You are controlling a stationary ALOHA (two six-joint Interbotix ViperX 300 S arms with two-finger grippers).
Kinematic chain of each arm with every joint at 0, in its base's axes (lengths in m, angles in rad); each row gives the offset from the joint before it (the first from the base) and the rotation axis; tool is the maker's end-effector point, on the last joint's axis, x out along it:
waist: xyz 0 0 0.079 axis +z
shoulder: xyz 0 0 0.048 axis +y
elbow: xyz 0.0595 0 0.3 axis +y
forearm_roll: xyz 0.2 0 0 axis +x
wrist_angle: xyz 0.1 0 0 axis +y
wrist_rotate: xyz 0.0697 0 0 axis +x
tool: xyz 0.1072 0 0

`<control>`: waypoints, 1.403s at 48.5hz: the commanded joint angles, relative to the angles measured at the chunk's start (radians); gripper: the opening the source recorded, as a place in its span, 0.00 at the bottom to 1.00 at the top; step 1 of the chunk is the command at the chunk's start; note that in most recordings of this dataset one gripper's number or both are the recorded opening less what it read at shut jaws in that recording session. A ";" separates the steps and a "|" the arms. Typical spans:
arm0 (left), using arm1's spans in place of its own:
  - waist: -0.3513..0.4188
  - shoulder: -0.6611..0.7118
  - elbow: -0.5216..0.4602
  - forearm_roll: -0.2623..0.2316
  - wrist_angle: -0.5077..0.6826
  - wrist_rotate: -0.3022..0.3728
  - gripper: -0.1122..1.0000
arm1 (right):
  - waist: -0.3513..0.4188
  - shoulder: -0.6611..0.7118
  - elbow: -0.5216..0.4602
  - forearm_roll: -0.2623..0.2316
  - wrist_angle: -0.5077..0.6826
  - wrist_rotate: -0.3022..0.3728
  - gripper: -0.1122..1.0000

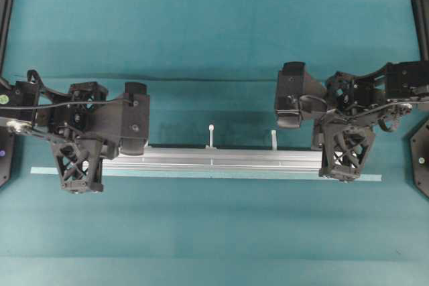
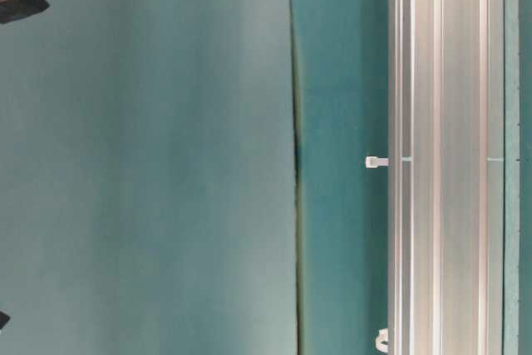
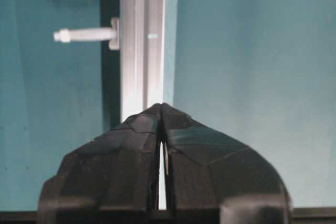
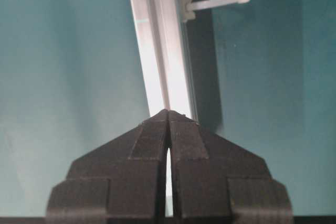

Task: Lift the large metal rail with both hands.
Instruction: 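Lower both grippers around the rail ends and close them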

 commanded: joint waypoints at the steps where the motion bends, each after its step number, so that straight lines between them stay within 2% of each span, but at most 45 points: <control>1: -0.002 -0.011 0.003 0.003 -0.023 0.000 0.13 | 0.003 0.006 -0.006 0.003 -0.014 -0.006 0.23; 5: 0.000 -0.011 0.018 0.003 -0.032 -0.005 0.19 | 0.005 0.008 -0.002 0.003 -0.032 -0.003 0.41; 8: 0.000 -0.009 0.034 0.003 -0.038 -0.008 0.28 | 0.006 0.009 0.008 0.000 -0.046 0.008 0.58; 12: 0.000 -0.009 0.048 0.003 -0.052 -0.017 0.46 | 0.023 0.014 0.020 -0.015 -0.057 -0.002 0.79; 15: -0.002 -0.009 0.058 0.003 -0.066 -0.018 0.63 | 0.046 0.017 0.029 -0.044 -0.064 -0.002 0.91; 17: -0.002 -0.008 0.064 0.003 -0.078 -0.018 0.74 | 0.057 0.020 0.029 -0.058 -0.064 0.000 0.96; 20: -0.002 -0.006 0.066 0.003 -0.089 -0.018 0.88 | 0.064 0.025 0.031 -0.064 -0.063 0.008 0.97; 24: -0.002 -0.002 0.067 0.003 -0.095 -0.014 0.99 | 0.072 0.034 0.031 -0.064 -0.066 0.009 0.97; 34: 0.000 0.031 0.084 0.003 -0.114 -0.012 0.98 | 0.075 0.061 0.031 -0.066 -0.094 0.009 0.97; 53: 0.003 0.121 0.135 0.003 -0.259 -0.017 0.98 | 0.084 0.146 0.077 -0.071 -0.222 0.002 0.97; 68: 0.037 0.204 0.178 0.003 -0.383 -0.005 0.98 | 0.083 0.222 0.109 -0.075 -0.331 -0.002 0.97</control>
